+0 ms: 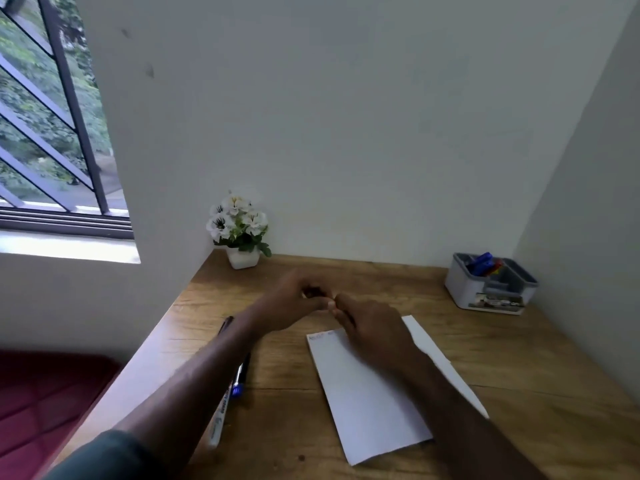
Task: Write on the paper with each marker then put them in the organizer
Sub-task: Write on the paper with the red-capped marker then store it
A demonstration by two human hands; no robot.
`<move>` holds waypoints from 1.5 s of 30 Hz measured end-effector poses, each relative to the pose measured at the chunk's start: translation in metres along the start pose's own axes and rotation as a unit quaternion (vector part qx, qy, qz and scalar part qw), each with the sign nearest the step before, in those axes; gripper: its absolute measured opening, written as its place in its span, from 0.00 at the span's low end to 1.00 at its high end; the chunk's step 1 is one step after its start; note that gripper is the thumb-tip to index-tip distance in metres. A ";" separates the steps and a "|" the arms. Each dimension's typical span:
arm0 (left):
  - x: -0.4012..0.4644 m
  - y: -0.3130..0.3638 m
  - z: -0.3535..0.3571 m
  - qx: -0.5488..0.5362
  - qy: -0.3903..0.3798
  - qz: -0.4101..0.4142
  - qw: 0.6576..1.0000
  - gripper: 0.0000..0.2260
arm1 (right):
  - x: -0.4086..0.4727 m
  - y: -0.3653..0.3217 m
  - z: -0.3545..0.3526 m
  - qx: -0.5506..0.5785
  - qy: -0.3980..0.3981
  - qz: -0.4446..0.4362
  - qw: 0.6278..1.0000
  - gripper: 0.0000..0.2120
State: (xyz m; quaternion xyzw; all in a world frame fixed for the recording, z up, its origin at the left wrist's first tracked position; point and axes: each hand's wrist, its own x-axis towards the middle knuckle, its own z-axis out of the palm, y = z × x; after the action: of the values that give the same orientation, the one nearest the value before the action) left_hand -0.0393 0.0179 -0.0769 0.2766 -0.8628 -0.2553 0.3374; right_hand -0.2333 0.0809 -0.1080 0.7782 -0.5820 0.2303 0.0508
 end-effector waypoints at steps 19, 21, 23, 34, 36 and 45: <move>0.000 -0.022 0.025 0.126 -0.086 -0.086 0.985 0.06 | -0.008 0.030 -0.005 0.549 0.190 0.187 0.792 0.14; 0.001 -0.018 0.025 0.148 -0.100 -0.066 0.982 0.08 | -0.008 0.022 0.001 0.536 0.175 0.260 0.784 0.22; 0.000 -0.016 0.026 0.159 -0.108 -0.065 0.979 0.11 | -0.007 0.015 0.004 0.535 0.149 0.301 0.775 0.22; -0.002 -0.021 0.029 0.111 -0.142 -0.038 0.983 0.12 | -0.017 0.041 -0.029 0.358 0.061 0.169 0.916 0.05; -0.002 -0.024 0.031 0.105 -0.149 -0.034 0.983 0.10 | -0.019 0.046 -0.021 0.372 0.050 0.179 0.909 0.07; -0.001 -0.031 0.033 0.109 -0.161 -0.057 0.979 0.15 | -0.019 0.059 -0.010 0.373 0.057 0.200 0.904 0.17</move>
State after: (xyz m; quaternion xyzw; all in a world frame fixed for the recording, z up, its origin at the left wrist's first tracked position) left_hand -0.0531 0.0050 -0.1177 0.3160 -0.9111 -0.2200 0.1471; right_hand -0.2955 0.0820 -0.1178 0.5932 -0.5929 0.4798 -0.2576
